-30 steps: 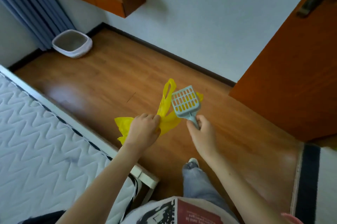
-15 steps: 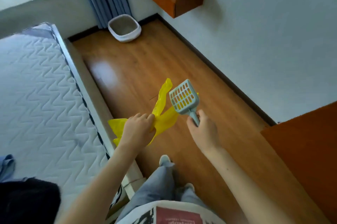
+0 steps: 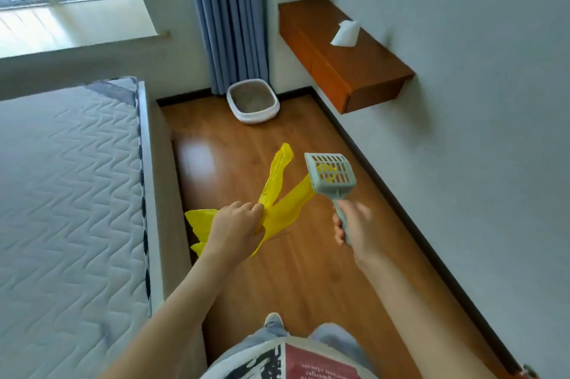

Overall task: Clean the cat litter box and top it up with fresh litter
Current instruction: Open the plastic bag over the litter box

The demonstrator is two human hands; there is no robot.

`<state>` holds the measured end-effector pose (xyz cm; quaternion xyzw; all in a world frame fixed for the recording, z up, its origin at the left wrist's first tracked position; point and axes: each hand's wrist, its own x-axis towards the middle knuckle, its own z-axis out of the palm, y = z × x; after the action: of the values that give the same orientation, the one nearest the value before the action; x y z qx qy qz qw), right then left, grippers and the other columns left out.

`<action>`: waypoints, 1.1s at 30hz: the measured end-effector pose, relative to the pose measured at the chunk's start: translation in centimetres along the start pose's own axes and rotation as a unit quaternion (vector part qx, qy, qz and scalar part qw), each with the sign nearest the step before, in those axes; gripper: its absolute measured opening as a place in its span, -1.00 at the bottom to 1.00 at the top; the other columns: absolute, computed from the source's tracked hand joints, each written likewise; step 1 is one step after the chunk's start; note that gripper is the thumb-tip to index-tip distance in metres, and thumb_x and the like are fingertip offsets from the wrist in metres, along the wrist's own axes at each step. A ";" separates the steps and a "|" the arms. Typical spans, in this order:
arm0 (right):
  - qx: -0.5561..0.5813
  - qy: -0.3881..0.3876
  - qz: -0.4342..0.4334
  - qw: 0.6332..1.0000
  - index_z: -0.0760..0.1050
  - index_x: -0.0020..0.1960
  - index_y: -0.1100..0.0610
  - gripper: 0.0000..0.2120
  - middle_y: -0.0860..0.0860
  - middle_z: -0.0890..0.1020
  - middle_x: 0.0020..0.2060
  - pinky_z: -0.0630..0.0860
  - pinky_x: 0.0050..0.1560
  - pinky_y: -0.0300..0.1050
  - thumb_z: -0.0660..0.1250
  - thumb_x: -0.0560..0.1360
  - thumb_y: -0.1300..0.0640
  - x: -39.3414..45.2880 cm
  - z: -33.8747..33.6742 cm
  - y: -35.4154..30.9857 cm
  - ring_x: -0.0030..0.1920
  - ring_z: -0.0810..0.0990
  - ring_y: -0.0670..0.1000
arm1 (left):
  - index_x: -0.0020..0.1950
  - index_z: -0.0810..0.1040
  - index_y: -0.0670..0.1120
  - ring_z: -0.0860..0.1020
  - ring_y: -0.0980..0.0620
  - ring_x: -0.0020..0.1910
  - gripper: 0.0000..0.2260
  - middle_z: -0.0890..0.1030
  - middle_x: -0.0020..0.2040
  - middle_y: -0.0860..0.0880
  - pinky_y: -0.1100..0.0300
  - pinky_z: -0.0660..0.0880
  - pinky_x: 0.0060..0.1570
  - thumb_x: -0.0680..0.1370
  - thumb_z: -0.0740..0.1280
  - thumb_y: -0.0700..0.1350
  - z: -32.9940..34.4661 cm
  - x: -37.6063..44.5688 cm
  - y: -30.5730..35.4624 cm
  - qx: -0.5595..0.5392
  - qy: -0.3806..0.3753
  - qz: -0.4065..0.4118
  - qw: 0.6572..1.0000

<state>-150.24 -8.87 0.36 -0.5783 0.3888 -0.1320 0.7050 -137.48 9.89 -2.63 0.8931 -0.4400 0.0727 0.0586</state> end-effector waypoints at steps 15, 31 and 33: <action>-0.079 -0.097 0.019 0.992 0.41 -0.13 0.26 -0.84 0.07 0.44 -0.43 0.30 -0.60 -0.22 0.16 0.59 0.21 30.1 2.4 -11.9 -0.55 0.34 -0.07 | -0.34 0.53 -0.08 0.52 -0.06 -0.49 -0.68 0.52 -0.46 0.01 0.24 0.38 -0.57 0.08 0.63 -0.11 5.7 27.9 -4.2 0.035 -0.012 -0.084 0.996; -0.127 -0.170 0.061 0.975 0.44 -0.10 0.27 -0.83 0.09 0.44 -0.40 0.31 -0.56 -0.22 0.15 0.60 0.21 53.5 12.0 -20.9 -0.51 0.34 -0.04 | -0.35 0.52 -0.08 0.48 -0.02 -0.53 -0.71 0.50 -0.48 0.01 0.26 0.34 -0.57 0.12 0.62 -0.15 9.0 47.5 -14.3 0.052 -0.038 -0.196 0.979; -0.124 -0.171 0.059 0.976 0.43 -0.11 0.27 -0.83 0.09 0.44 -0.40 0.31 -0.56 -0.21 0.16 0.59 0.21 56.4 14.4 -21.6 -0.51 0.34 -0.04 | -0.36 0.50 -0.08 0.48 -0.04 -0.53 -0.69 0.50 -0.49 0.00 0.26 0.34 -0.57 0.09 0.61 -0.15 9.9 50.0 -17.1 0.051 -0.043 -0.195 0.979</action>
<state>-97.06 -40.87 -1.69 -0.6509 0.3096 0.0601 0.6905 -92.99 -20.31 -4.00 0.9658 -0.2557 0.0437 0.0068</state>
